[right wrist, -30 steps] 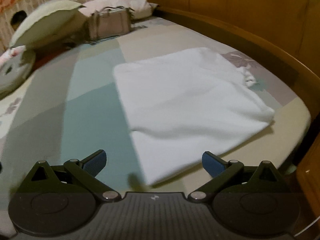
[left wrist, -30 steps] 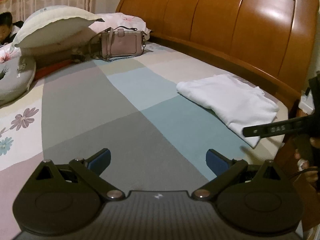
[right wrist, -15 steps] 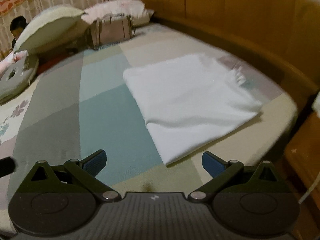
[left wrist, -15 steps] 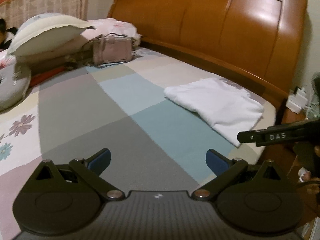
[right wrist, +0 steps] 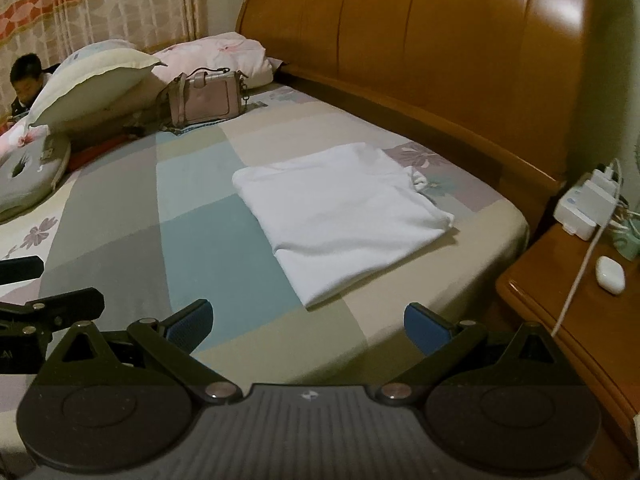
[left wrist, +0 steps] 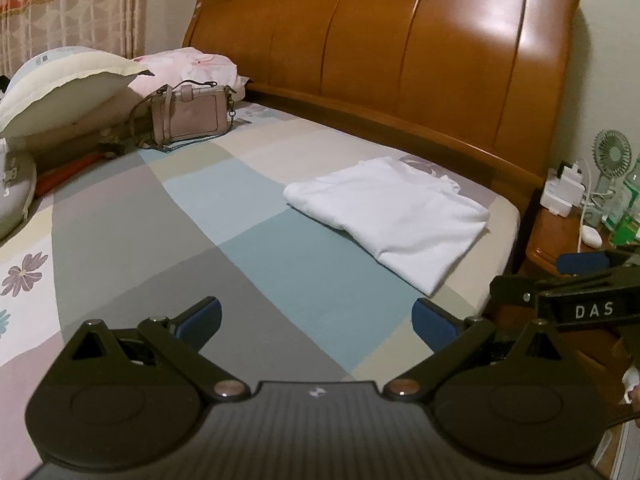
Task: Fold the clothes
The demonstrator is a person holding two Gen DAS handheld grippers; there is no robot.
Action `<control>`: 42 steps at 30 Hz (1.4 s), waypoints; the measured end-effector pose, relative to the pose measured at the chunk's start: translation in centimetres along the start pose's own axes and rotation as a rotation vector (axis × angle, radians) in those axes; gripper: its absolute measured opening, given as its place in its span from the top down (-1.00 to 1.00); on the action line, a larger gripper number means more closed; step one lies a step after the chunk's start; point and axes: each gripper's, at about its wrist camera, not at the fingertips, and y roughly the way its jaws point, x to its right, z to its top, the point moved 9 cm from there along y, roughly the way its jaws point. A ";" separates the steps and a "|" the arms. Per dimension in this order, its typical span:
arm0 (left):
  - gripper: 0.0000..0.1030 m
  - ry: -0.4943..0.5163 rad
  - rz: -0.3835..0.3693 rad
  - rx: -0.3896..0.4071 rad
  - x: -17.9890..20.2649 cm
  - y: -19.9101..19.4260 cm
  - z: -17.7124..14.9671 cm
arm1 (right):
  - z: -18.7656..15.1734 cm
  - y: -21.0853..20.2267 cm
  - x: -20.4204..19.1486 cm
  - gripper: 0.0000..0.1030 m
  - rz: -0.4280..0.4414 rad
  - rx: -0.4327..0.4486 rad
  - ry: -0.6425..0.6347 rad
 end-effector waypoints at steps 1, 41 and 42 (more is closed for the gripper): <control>-0.96 0.004 0.000 0.001 0.2 -0.3 -0.1 | -0.1 -0.4 0.0 -1.00 -0.002 0.004 0.000; -0.97 -0.088 0.012 0.067 1.7 -6.9 -2.6 | -2.3 -7.5 -2.4 -1.00 0.031 0.098 -0.079; -0.97 -0.088 0.012 0.067 1.7 -6.9 -2.6 | -2.3 -7.6 -2.4 -1.00 0.030 0.098 -0.079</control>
